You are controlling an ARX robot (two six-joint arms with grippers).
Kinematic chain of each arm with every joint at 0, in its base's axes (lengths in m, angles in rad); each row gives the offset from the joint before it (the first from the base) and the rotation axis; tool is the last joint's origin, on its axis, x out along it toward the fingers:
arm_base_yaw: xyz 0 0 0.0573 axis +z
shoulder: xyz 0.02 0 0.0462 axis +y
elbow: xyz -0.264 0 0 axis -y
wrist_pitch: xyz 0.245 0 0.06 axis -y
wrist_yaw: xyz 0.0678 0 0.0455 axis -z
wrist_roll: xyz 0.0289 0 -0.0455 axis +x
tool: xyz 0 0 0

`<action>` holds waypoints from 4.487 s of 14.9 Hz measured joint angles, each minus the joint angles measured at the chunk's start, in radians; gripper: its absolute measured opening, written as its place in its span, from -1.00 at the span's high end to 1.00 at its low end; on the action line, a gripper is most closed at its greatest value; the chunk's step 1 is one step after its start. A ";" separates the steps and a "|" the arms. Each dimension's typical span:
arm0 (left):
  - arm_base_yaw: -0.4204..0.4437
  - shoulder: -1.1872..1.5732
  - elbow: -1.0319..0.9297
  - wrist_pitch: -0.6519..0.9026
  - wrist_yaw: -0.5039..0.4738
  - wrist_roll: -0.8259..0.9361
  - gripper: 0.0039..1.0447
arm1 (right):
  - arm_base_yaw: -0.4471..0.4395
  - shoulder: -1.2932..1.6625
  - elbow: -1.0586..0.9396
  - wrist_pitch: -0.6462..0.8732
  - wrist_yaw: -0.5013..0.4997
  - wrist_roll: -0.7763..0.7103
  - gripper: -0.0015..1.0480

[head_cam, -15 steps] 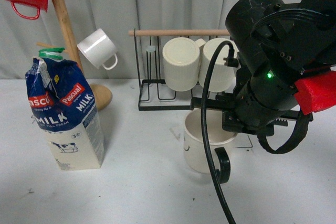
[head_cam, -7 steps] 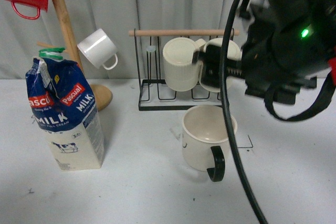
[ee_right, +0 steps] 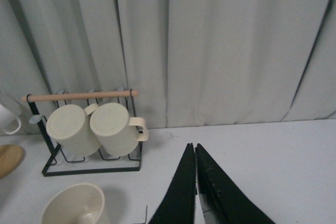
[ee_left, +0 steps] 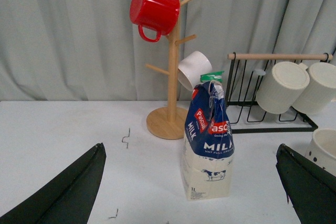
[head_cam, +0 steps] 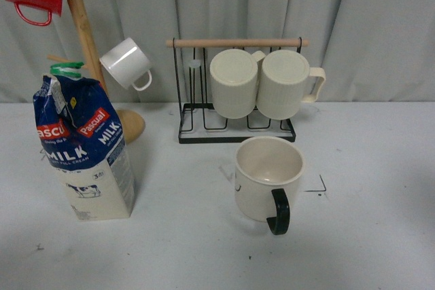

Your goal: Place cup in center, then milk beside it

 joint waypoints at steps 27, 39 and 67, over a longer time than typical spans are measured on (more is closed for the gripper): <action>0.000 0.000 0.000 0.000 0.000 0.000 -0.88 | -0.207 -0.752 -0.340 -0.398 -0.200 -0.012 0.96; 0.046 0.193 0.135 -0.282 0.140 -0.104 -0.88 | -0.207 -0.879 -0.340 -0.512 -0.201 -0.014 -0.60; -0.127 1.685 0.810 0.301 -0.109 0.031 -0.36 | -0.207 -0.879 -0.340 -0.512 -0.201 -0.015 -0.87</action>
